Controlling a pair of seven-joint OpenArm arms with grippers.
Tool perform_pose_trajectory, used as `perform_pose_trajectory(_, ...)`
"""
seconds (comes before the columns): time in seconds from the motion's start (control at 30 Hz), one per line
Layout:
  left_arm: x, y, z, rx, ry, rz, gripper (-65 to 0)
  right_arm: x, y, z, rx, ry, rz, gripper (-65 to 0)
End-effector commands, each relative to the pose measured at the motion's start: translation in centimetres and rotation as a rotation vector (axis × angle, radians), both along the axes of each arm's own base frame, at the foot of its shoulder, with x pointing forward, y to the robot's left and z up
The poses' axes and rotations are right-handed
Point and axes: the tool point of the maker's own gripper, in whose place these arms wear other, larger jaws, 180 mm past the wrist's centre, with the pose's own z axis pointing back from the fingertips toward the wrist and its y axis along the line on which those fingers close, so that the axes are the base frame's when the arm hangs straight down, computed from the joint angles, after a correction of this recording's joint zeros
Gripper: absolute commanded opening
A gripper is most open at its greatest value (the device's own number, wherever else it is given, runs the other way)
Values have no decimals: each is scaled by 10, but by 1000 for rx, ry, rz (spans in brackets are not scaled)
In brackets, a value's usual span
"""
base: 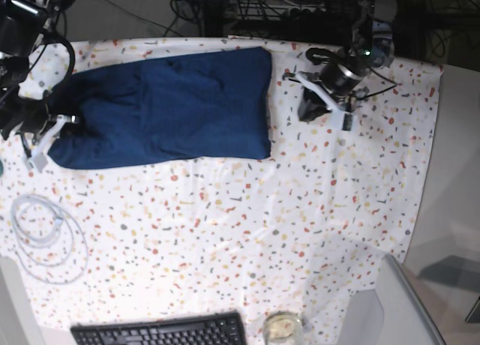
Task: Layout the t-shirt on the table in an organized manner, then fold the t-shirt properly
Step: 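Grasp the shirt end with the right gripper and fold it toward the middle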
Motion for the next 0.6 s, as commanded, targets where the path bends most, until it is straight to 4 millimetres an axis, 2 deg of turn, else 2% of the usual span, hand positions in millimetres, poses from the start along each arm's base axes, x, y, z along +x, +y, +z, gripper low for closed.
perform_pose_trajectory(0.0, 4, 16, 13, 13, -46, 29, -650, 11, -9, 17, -34, -52, 17, -650)
perform_pose_trajectory(0.13, -12, 75, 23, 90, -51, 148, -650, 1, 7, 33, -78, -55, 85, -650)
perform_pose_trajectory(0.3, -36, 128, 28, 168, -28, 238, -650, -3, 42, 59, -100, -136, 126, -650)
perform_pose_trajectory(0.43, -48, 154, 31, 201, -21, 302, -650, -6, 68, 70, -81, -157, 143, -650)
perform_pose_trajectory(0.57, -55, 167, 34, 217, -18, 335, -650, -7, 95, 74, -61, -157, 213, -650)
